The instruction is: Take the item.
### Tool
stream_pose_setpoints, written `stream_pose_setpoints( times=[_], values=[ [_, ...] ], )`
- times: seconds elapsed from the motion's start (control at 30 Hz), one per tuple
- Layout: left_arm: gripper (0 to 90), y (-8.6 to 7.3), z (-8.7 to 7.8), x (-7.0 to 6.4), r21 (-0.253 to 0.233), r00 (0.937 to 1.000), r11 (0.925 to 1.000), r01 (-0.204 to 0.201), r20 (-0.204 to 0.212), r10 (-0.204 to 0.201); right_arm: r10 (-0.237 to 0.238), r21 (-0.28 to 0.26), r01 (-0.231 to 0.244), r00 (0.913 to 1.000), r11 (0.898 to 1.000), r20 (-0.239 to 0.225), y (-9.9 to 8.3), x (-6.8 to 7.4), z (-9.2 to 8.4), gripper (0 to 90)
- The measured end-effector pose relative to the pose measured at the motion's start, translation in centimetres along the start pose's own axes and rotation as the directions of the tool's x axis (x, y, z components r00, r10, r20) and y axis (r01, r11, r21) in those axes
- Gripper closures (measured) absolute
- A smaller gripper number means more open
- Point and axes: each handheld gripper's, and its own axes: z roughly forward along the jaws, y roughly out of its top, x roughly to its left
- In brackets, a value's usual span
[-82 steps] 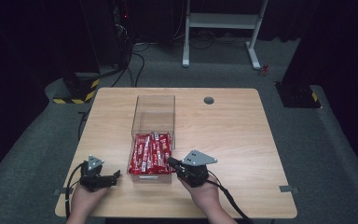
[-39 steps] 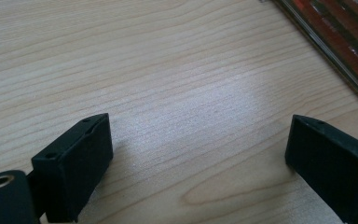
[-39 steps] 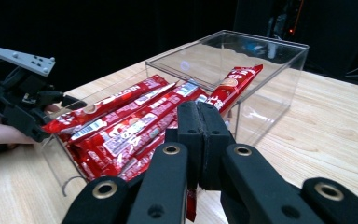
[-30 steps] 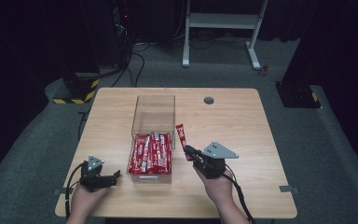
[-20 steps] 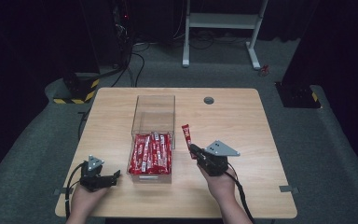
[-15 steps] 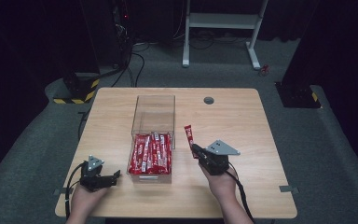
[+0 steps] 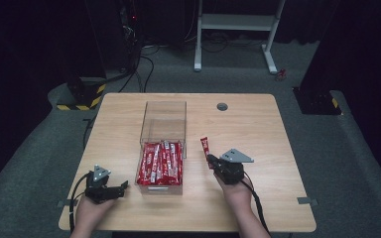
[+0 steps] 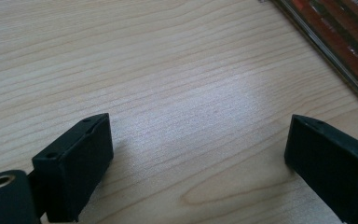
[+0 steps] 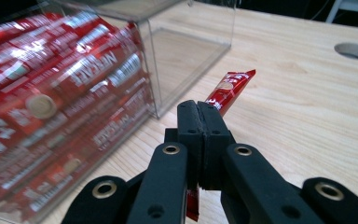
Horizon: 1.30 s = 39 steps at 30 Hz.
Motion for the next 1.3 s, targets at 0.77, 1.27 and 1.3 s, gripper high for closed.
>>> stream_pose_setpoints(
  times=[0.77, 1.27, 1.3],
  values=[
    [8.5, 0.0, 0.0, 0.0, -0.003, 1.0000, 1.0000, -0.002, 0.003, 0.002, 0.026, 0.103, -0.030, 0.9989, 0.994, 0.040, -2.2, -1.5, 2.2, 89.3],
    [8.9, 0.0, 0.0, 0.0, -0.004, 1.0000, 1.0000, -0.005, 0.003, 0.005, 0.037, 0.161, -0.044, 0.9982, 0.986, 0.048, -2.9, -1.8, 3.0, 88.7],
    [9.0, 0.0, 0.0, 0.0, -0.004, 1.0000, 1.0000, -0.005, 0.004, 0.005, 0.033, 0.162, -0.040, 0.9983, 0.986, 0.048, -2.9, -1.8, 3.0, 88.7]
  ],
)
